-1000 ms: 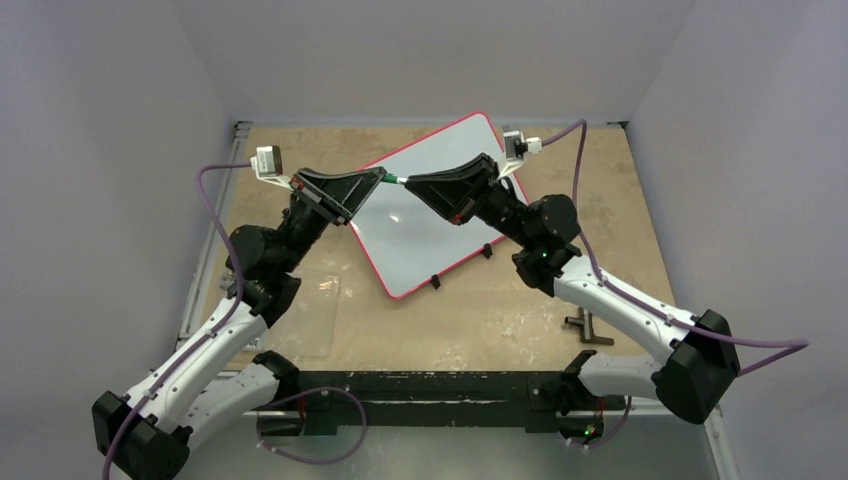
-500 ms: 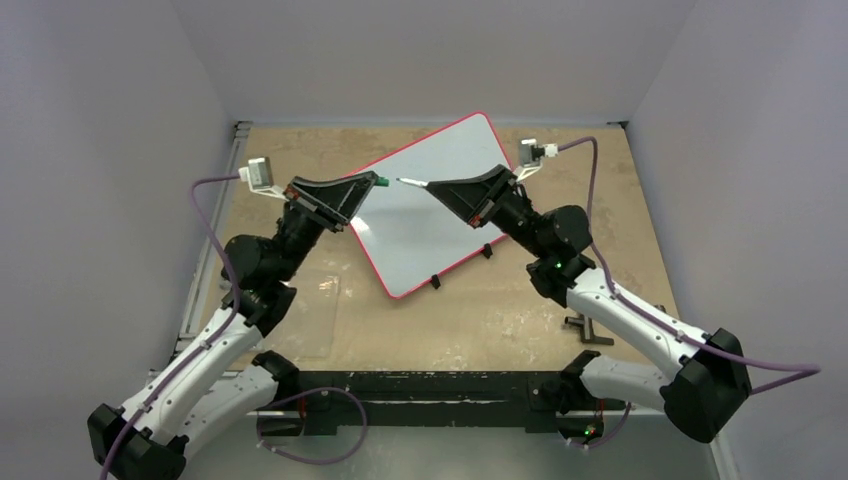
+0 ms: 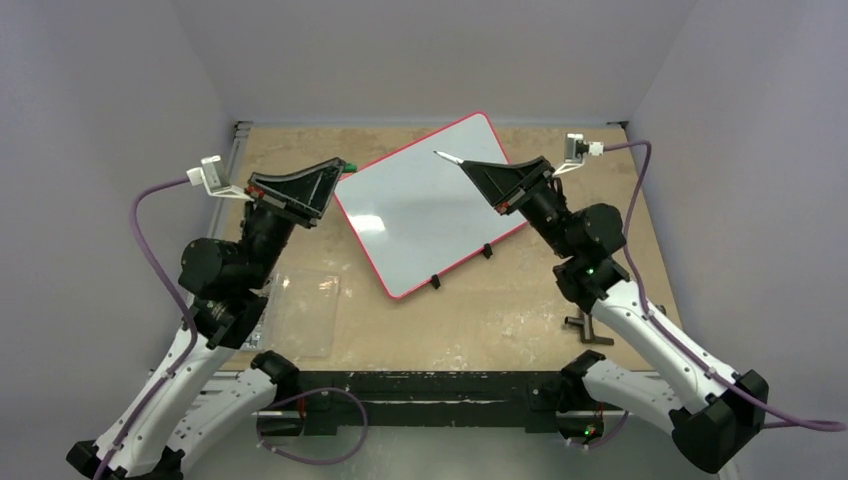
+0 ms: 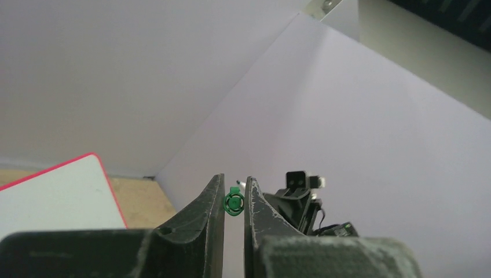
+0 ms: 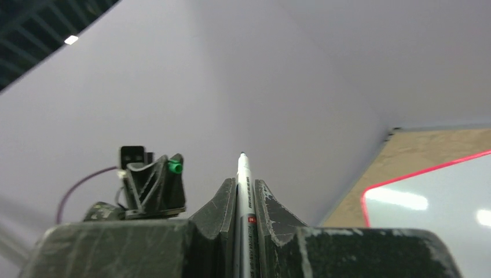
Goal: Write a sentence on the whiteboard
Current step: Place the pen cap at the center of the board.
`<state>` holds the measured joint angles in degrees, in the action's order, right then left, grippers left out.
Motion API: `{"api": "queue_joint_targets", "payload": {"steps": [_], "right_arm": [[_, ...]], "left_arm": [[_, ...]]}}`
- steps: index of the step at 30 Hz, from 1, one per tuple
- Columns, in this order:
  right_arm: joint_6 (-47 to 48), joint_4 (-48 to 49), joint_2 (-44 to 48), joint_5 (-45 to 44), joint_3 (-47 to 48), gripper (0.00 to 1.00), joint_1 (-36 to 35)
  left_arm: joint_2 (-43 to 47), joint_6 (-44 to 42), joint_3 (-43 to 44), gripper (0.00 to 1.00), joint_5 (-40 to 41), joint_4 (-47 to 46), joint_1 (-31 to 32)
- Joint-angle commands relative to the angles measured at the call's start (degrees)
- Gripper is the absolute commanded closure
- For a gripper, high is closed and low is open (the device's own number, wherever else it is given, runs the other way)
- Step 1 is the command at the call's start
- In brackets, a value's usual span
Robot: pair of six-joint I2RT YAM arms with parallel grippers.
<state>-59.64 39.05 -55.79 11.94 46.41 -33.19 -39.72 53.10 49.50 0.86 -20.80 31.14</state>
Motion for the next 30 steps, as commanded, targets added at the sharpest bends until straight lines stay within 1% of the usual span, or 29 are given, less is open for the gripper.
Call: {"api": "queue_joint_targets", "payload": {"steps": [1, 3, 6, 9, 12, 14, 19, 22, 25, 30], "right_arm": [[15.7, -19.8, 2.4, -5.8, 7.7, 1.0, 0.2], [19.3, -23.1, 3.9, -8.5, 7.5, 1.0, 0.3], [23.9, -26.2, 5.5, -10.3, 8.3, 1.0, 0.3], [27.4, -30.3, 4.9, -10.9, 11.2, 1.0, 0.2], [29.3, -32.0, 4.3, -11.5, 13.0, 1.0, 0.4], [29.8, -32.5, 4.4, -11.8, 13.6, 1.0, 0.3], [31.6, -34.6, 5.5, -16.8, 14.9, 1.0, 0.3], [32.5, -35.9, 6.8, -18.8, 15.1, 1.0, 0.3], [32.5, -36.5, 8.0, -19.8, 14.5, 1.0, 0.4], [32.7, -37.2, 9.5, -20.7, 13.3, 1.0, 0.3]], "left_arm": [[-0.3, -7.1, 3.6, 1.0, -1.8, 20.0, -0.3], [-0.8, -8.0, 2.4, 1.0, -4.0, 25.4, -0.2], [-2.5, -8.8, -0.6, 1.0, -8.1, 28.2, 0.2], [-4.9, -9.5, -3.6, 1.0, -10.2, 28.1, 1.4], [-8.3, -10.0, -5.8, 1.0, -9.8, 25.8, 3.8], [-11.5, -10.7, -5.7, 1.0, -9.1, 24.6, 6.3], [-21.8, -14.4, -2.2, 1.0, -5.2, 24.1, 14.1], [-28.2, -15.8, -0.2, 1.0, -4.9, 22.4, 17.9], [-34.9, -18.1, 2.7, 1.0, -4.6, 21.7, 21.3], [-46.8, -21.6, 10.0, 1.0, -2.6, 24.0, 25.6]]}}
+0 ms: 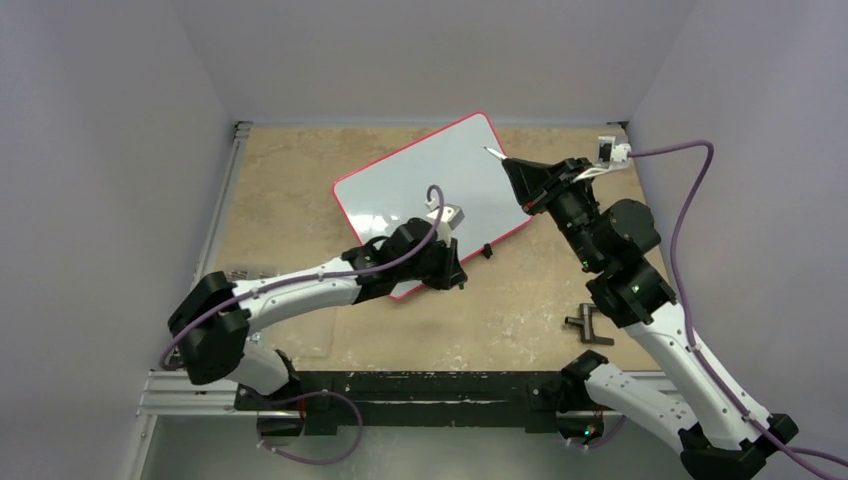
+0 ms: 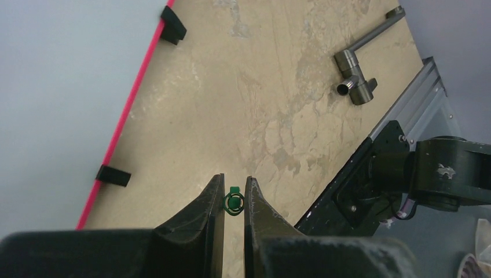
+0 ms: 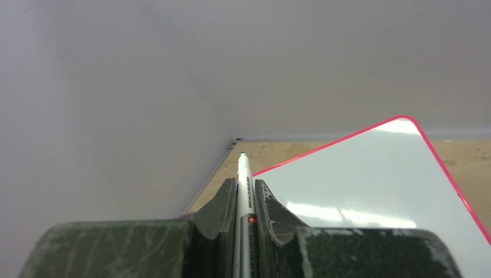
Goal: Write a sentence on the whiteboard
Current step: Place the pen cap at the center of the board.
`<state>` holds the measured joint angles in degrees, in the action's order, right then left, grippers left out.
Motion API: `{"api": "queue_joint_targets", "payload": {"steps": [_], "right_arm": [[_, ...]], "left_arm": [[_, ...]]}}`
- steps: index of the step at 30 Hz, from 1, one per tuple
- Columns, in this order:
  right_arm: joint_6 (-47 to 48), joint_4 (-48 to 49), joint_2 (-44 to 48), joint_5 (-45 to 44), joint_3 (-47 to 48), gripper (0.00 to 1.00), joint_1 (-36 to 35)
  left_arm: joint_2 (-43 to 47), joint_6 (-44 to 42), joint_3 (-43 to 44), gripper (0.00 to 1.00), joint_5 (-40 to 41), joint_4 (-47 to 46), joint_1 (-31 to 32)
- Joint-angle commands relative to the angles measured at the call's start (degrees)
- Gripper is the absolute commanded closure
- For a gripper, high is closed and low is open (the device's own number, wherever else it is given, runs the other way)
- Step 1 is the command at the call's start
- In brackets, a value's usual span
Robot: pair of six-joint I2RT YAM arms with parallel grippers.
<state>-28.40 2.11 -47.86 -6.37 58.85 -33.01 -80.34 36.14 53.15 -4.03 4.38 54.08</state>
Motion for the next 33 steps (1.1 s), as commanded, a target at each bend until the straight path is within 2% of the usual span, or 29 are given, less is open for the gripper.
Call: {"api": "queue_joint_targets", "payload": {"steps": [1, 7, 13, 15, 21, 23, 26, 33], "right_arm": [[1.5, -0.3, 1.9, -2.5, 0.6, 1.0, 0.2], [1.6, -0.6, 3.1, -3.1, -0.5, 1.0, 0.1], [1.9, -0.6, 2.8, -2.7, -0.9, 1.0, 0.2], [2.2, -0.7, 3.0, -2.8, -1.0, 1.0, 0.2], [3.2, -0.6, 3.2, -3.3, -1.4, 1.0, 0.2], [3.2, -0.6, 3.1, -3.4, -1.4, 1.0, 0.2], [3.5, -0.6, 3.0, -3.4, -1.2, 1.0, 0.2], [4.8, -1.0, 3.1, -3.5, 0.0, 1.0, 0.2]], "left_arm": [[-9.1, -5.0, 8.1, 1.0, 2.6, -0.9, 3.2], [-19.6, -6.9, 15.7, 1.0, 3.1, 1.4, 5.0], [-24.1, -7.5, 19.5, 0.99, 2.9, 2.7, 5.5], [-24.3, -7.8, 19.9, 0.92, 2.8, 2.9, 5.5], [-23.2, -9.2, 20.5, 0.51, 3.8, 4.3, 5.5], [-22.7, -9.8, 20.7, 0.43, 3.8, 4.7, 5.5], [-21.7, -10.1, 21.3, 0.36, 3.6, 5.9, 5.5], [-13.9, -12.6, 24.1, 0.33, 3.8, 13.1, 5.2]]}}
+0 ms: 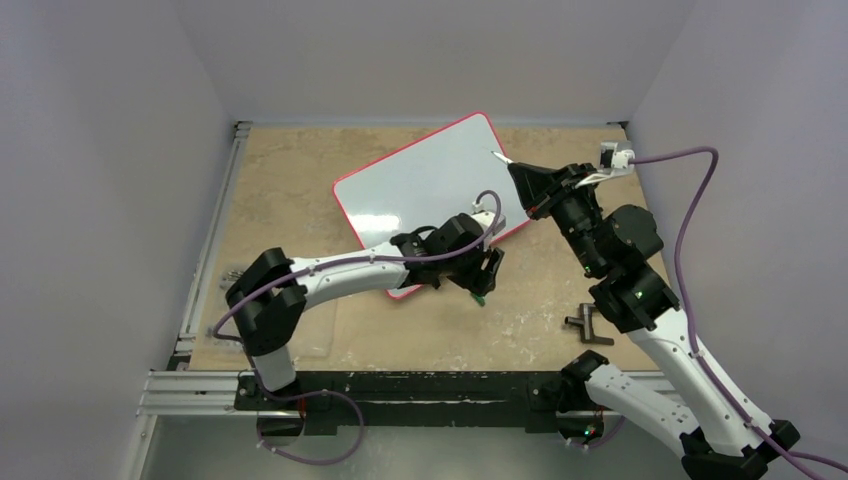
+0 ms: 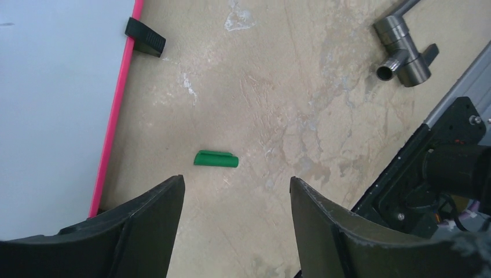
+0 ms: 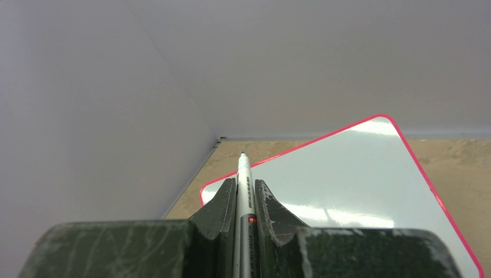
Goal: Write a sentence on the whiteboard
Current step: Place the pen cap at the center of the board, then hold the whiteboard on the whiteboard stand.
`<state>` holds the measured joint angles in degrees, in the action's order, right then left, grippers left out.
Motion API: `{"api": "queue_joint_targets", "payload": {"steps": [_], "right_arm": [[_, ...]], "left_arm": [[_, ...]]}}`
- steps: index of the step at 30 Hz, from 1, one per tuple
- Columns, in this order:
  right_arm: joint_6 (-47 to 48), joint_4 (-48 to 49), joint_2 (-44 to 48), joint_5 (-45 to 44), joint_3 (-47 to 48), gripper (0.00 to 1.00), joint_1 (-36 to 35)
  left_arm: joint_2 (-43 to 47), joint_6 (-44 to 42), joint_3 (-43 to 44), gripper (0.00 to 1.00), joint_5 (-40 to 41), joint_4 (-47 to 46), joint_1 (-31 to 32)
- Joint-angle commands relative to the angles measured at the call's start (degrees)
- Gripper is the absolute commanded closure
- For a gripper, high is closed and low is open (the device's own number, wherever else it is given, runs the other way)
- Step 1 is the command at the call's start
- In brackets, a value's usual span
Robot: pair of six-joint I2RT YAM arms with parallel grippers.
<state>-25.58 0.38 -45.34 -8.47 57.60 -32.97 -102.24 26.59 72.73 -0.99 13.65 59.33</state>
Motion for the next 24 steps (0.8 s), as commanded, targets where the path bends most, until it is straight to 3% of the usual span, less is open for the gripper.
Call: {"api": "queue_joint_targets", "payload": {"steps": [1, 7, 14, 20, 24], "right_arm": [[2.2, 0.7, 0.6, -1.5, 1.5, 1.0, 0.2], [3.1, 0.3, 0.8, -1.0, 2.5, 1.0, 0.1], [3.6, -0.3, -0.4, 1.1, 3.6, 1.0, 0.2], [3.1, -0.3, -1.1, 3.9, 3.0, 1.0, 0.2], [2.7, -0.3, -1.1, 5.3, 2.4, 1.0, 0.2]], "left_arm": [[9.2, -3.8, 5.4, 0.33, 0.8, 5.5, -0.3], [17.3, -5.7, 6.4, 0.32, 1.3, 11.0, -6.9], [22.1, -11.1, 8.3, 0.32, -7.2, 16.6, -19.5], [18.6, -10.6, 17.9, 0.33, -22.5, 24.1, -36.0], [13.5, -13.9, 23.3, 0.32, -33.5, 25.5, -41.6]]}}
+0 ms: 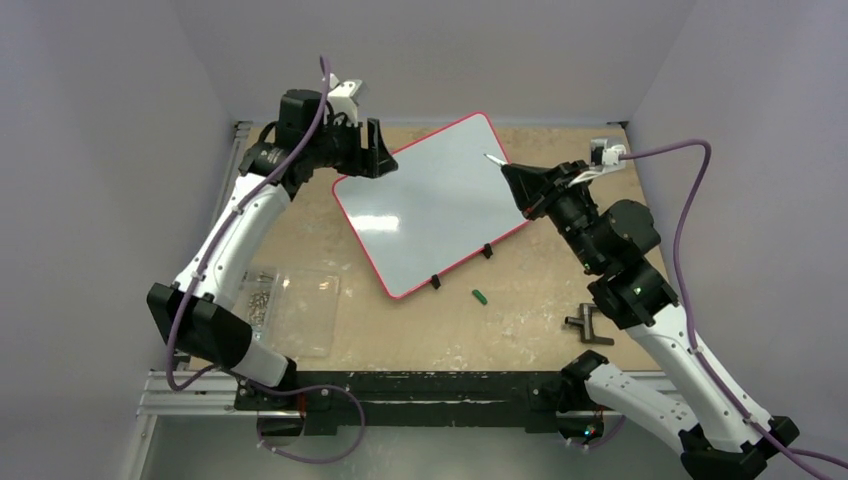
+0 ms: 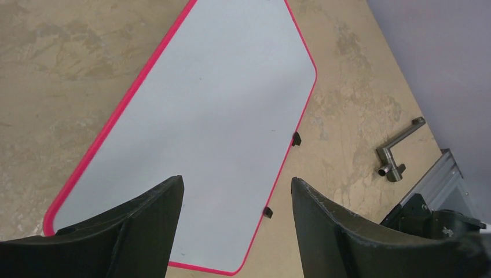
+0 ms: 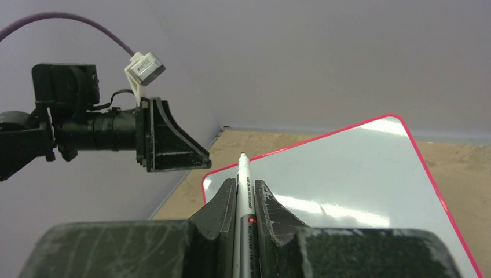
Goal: Write a sentence on the whiteboard
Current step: Hold the whiteboard on the whiteboard stand.
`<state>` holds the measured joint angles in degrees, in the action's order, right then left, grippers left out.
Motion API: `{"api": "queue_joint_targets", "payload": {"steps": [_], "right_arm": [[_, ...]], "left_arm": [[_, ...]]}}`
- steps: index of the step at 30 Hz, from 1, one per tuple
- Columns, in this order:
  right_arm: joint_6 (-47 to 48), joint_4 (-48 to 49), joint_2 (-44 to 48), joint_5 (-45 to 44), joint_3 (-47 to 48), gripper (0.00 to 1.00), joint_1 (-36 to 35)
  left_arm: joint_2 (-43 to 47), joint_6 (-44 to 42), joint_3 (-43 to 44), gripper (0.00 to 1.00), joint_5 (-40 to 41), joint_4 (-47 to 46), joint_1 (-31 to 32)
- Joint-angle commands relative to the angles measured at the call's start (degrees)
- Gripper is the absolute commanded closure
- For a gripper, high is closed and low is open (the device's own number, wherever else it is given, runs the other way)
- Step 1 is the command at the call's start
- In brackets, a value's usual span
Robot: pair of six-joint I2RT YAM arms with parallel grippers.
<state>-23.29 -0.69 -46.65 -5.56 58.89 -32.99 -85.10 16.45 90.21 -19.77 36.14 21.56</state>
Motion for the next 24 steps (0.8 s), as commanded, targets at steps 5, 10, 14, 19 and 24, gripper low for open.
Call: {"api": "queue_joint_targets", "payload": {"steps": [5, 10, 14, 19, 24], "right_arm": [[0.0, 0.8, 0.0, 3.6, 0.3, 1.0, 0.2], [-0.4, 0.8, -1.7, 5.2, 1.2, 1.0, 0.2], [-1.3, 0.8, -2.9, 5.4, 1.5, 1.0, 0.2], [-2.4, 0.1, -4.2, 8.3, 1.9, 1.0, 0.2], [-2.1, -1.9, -4.5, 8.2, 2.7, 1.0, 0.1]], "left_arm": [[-10.3, -0.2, 9.1, 0.33, -23.8, -0.5, -9.6], [-15.4, 1.0, 15.1, 0.24, -24.5, 0.6, -11.4], [-20.3, -0.2, 21.4, 0.18, -22.5, 5.0, -12.2], [-25.2, -3.1, 24.7, 0.18, -23.5, 7.4, -14.7], [-28.5, -3.4, 26.4, 0.19, -28.3, 8.2, -17.0]]}}
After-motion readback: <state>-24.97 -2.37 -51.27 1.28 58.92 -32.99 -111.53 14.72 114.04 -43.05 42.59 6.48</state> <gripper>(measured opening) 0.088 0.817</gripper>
